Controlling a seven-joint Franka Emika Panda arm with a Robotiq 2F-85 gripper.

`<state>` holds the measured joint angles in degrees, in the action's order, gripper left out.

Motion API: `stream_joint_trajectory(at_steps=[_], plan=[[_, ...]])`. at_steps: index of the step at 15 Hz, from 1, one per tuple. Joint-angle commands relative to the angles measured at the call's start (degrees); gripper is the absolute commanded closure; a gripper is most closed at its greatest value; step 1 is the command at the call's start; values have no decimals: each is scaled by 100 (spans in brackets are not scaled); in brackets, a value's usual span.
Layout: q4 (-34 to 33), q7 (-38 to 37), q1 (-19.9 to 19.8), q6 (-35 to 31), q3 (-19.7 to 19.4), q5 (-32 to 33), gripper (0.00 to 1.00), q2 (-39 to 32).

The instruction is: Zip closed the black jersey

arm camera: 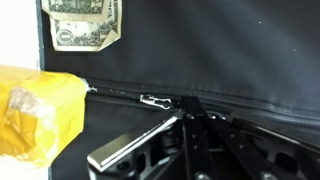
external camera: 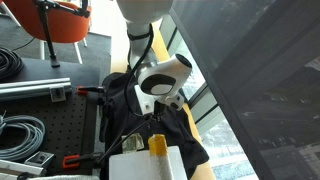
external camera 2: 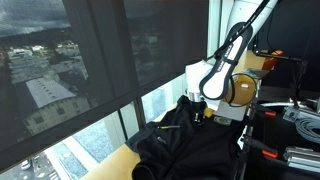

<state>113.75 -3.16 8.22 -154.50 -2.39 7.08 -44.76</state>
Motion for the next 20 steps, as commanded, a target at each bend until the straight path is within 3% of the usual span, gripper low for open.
stream_joint_trajectory(at_steps=[1, 2, 3, 4, 6, 14, 20], plan=[[161, -75, 214, 111, -199, 233, 100, 282], [166, -76, 255, 127, -268, 302, 100, 307], [172, -31, 247, 138, -292, 337, 74, 333], [173, -2, 236, 133, -307, 365, 73, 351], [151, 56, 158, 127, -257, 347, 60, 353], [22, 78, 177, 146, -192, 335, 2, 230], [-91, 53, 194, 139, -228, 348, 0, 27]])
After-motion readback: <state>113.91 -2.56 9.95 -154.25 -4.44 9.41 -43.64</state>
